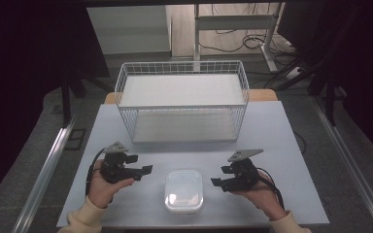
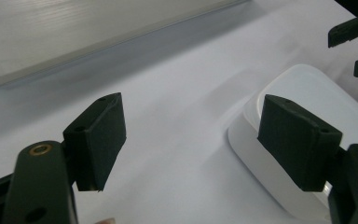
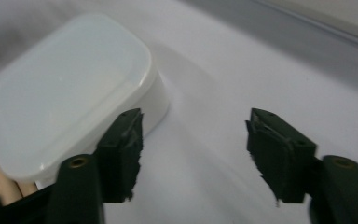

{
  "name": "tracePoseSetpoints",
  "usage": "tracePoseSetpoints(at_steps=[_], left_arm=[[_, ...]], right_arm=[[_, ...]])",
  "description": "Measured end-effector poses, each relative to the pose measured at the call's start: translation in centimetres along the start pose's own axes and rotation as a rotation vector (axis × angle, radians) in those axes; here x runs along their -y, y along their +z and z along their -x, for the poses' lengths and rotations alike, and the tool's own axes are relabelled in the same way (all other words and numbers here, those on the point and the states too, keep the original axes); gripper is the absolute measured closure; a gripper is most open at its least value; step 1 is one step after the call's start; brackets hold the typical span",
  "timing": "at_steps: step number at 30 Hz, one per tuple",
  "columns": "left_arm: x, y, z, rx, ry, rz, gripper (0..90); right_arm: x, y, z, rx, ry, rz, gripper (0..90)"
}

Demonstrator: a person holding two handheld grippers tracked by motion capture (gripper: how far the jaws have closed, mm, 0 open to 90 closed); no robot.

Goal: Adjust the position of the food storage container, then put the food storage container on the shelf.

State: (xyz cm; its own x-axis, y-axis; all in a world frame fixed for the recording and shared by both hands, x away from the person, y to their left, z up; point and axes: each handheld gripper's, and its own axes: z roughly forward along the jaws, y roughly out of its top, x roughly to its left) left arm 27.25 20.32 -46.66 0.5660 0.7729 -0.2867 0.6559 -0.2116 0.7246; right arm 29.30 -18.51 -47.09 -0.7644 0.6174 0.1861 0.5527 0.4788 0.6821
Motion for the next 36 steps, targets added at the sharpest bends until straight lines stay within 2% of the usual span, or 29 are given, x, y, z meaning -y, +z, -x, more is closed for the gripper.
tracePoseSetpoints(at_steps=[2,3,4,7,10,15,17,19,20,22,23,24,29,36], left_arm=[[0.0,-0.1,0.2,0.010,-0.006,-0.008,23.1],[0.0,-0.1,0.3,0.011,-0.005,-0.011,23.1],[0.0,-0.1,0.6,0.015,-0.004,-0.019,23.2],[-0.1,-0.1,0.9,0.029,-0.011,-0.025,23.2],[-0.2,0.1,1.1,0.052,-0.024,-0.027,23.1],[-0.1,0.6,1.8,0.102,-0.047,-0.049,22.6],[0.0,0.7,1.9,0.114,-0.058,-0.052,22.3],[0.0,0.7,1.9,0.131,-0.077,-0.050,22.3],[0.0,0.8,1.9,0.168,-0.105,-0.049,22.2],[0.1,1.0,2.0,0.210,-0.136,-0.049,22.0],[0.1,1.0,2.0,0.210,-0.136,-0.049,21.9],[0.3,1.3,2.2,0.227,-0.149,-0.057,21.9],[0.7,1.8,2.4,0.228,-0.164,-0.071,21.9],[1.5,2.8,2.5,0.246,-0.219,-0.095,20.6]], right_arm=[[0.0,0.0,0.2,-0.015,0.034,0.035,25.5],[0.0,0.0,0.2,-0.015,0.034,0.035,25.5],[0.1,0.0,0.4,-0.008,0.058,0.054,25.4],[0.2,0.1,0.5,-0.020,0.081,0.071,25.4],[0.3,0.0,0.4,-0.019,0.095,0.069,25.0],[0.6,0.1,0.1,-0.046,0.171,0.078,24.4],[0.6,0.1,0.0,-0.045,0.173,0.081,24.4],[0.6,0.1,-0.4,-0.045,0.189,0.097,23.8],[0.5,0.1,-0.4,-0.052,0.197,0.103,23.5],[0.6,0.3,-0.6,-0.075,0.219,0.114,23.1],[0.6,0.3,-0.6,-0.075,0.219,0.114,23.1],[0.6,0.4,-0.7,-0.089,0.235,0.114,22.3],[0.6,0.9,-1.0,-0.092,0.251,0.103,20.1],[0.7,1.8,-1.4,-0.156,0.299,0.107,22.4]])
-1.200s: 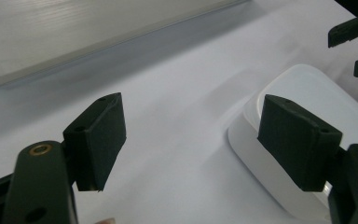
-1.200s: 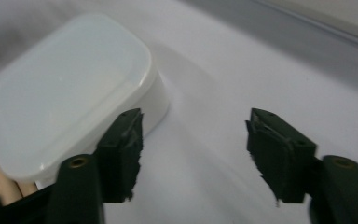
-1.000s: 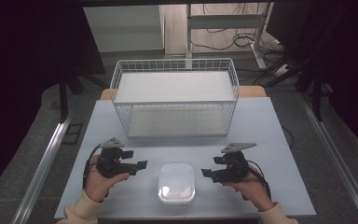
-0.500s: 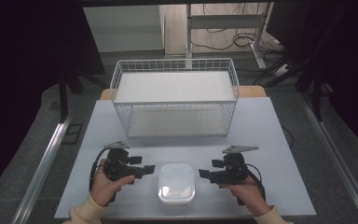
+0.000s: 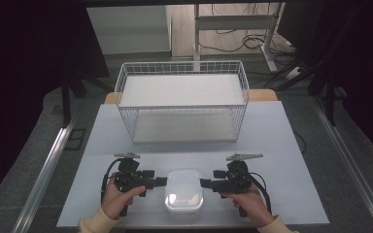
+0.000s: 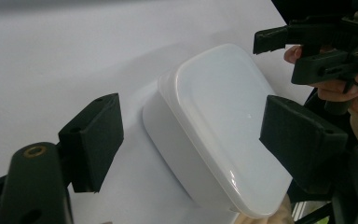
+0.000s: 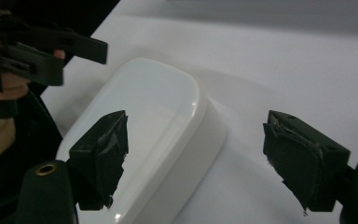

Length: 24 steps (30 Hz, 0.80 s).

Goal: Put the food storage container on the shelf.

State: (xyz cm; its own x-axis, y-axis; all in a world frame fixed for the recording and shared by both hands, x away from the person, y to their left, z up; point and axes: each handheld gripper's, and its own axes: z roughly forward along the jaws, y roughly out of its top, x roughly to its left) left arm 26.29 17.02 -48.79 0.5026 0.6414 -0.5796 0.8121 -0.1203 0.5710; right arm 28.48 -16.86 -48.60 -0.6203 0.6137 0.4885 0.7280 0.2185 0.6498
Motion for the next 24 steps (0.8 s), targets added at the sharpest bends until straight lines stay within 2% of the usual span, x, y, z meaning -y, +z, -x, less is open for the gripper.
tracePoseSetpoints(at_steps=[6,13,20,21,24], left_arm=[[0.3,0.8,-0.2,0.021,-0.037,-0.024,20.2],[0.6,1.3,-0.8,0.041,-0.077,-0.024,22.8],[1.1,1.8,-0.6,0.063,-0.092,-0.034,36.0],[1.3,2.0,-0.7,0.078,-0.106,-0.030,38.7],[1.4,2.1,-0.7,0.103,-0.117,-0.038,43.7]], right_arm=[[0.2,0.7,-0.1,-0.020,0.038,-0.012,25.7],[0.6,1.4,-0.2,-0.049,0.056,-0.042,31.1],[1.0,1.7,-0.2,-0.060,0.097,-0.061,41.1],[1.0,1.6,-0.2,-0.067,0.111,-0.061,45.8],[1.1,1.7,-0.3,-0.077,0.127,-0.063,50.3]])
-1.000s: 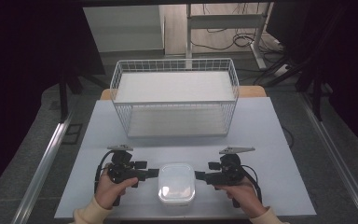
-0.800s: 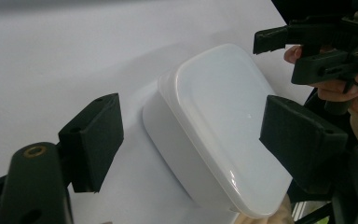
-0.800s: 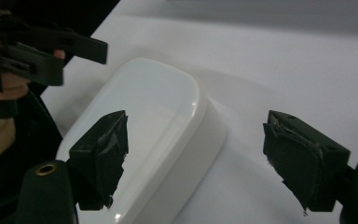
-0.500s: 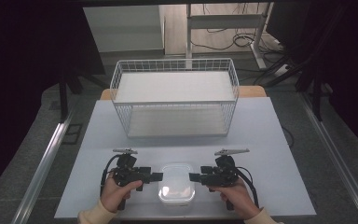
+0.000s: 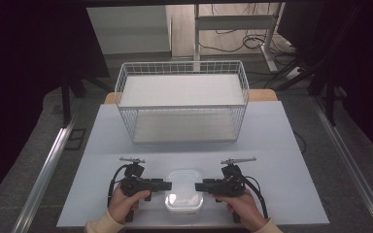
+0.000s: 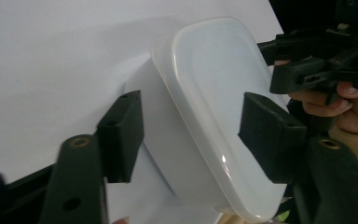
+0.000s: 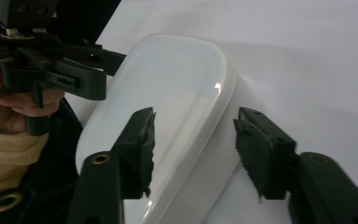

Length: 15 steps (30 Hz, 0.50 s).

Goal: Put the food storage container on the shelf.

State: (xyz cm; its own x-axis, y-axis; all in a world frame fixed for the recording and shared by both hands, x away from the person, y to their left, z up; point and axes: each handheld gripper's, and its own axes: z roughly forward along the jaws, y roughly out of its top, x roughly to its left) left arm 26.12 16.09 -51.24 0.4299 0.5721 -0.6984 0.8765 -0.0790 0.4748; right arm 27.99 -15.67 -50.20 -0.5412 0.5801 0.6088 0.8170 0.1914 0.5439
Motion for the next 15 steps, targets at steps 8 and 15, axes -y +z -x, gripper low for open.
tracePoseSetpoints(at_steps=[8,15], left_arm=[[0.17,-0.11,-0.13,0.017,-0.035,0.019,59.6],[0.19,-0.47,-0.14,0.037,-0.035,0.033,67.0]], right_arm=[[0.39,-0.35,0.22,-0.021,0.091,0.041,64.4],[0.66,-0.76,0.27,-0.039,0.122,0.054,67.9]])
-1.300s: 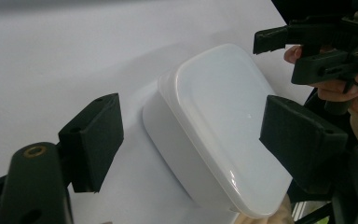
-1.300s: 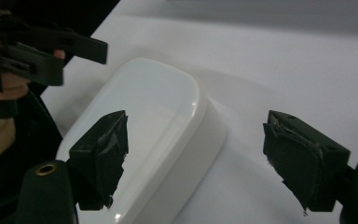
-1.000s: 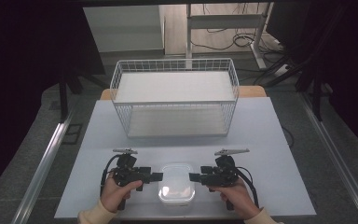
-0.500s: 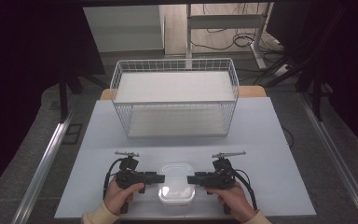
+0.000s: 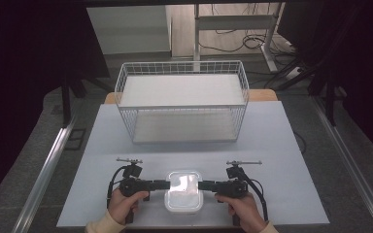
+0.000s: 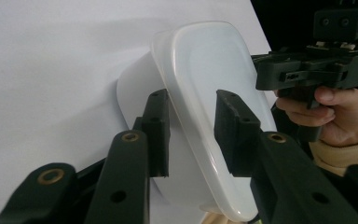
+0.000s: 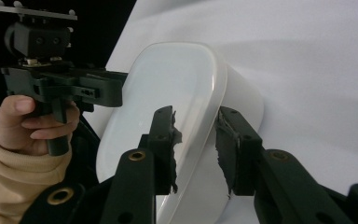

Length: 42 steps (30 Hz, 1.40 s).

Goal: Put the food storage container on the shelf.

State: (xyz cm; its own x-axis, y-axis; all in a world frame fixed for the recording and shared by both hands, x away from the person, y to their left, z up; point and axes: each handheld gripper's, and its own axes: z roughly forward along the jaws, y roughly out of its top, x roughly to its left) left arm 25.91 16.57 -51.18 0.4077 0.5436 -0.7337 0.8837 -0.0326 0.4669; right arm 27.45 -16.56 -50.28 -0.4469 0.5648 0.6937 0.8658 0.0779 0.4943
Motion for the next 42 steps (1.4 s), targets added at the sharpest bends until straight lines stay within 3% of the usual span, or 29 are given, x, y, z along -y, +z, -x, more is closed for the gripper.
tracePoseSetpoints(at_steps=[8,15,24,42], left_arm=[[0.0,-0.5,0.8,-0.012,0.040,0.019,70.2],[0.0,-1.1,1.6,-0.041,0.107,0.039,72.5],[0.0,-1.6,2.1,-0.051,0.162,0.061,75.9],[-0.1,-2.2,2.9,-0.068,0.203,0.085,78.2]], right_arm=[[0.4,-0.7,-0.1,-0.044,0.020,0.021,72.5],[0.5,-1.2,-0.5,-0.069,0.007,0.035,76.9],[0.6,-1.5,-0.8,-0.099,0.001,0.052,80.8],[0.3,-2.1,-1.9,-0.082,-0.142,0.082,81.4]])
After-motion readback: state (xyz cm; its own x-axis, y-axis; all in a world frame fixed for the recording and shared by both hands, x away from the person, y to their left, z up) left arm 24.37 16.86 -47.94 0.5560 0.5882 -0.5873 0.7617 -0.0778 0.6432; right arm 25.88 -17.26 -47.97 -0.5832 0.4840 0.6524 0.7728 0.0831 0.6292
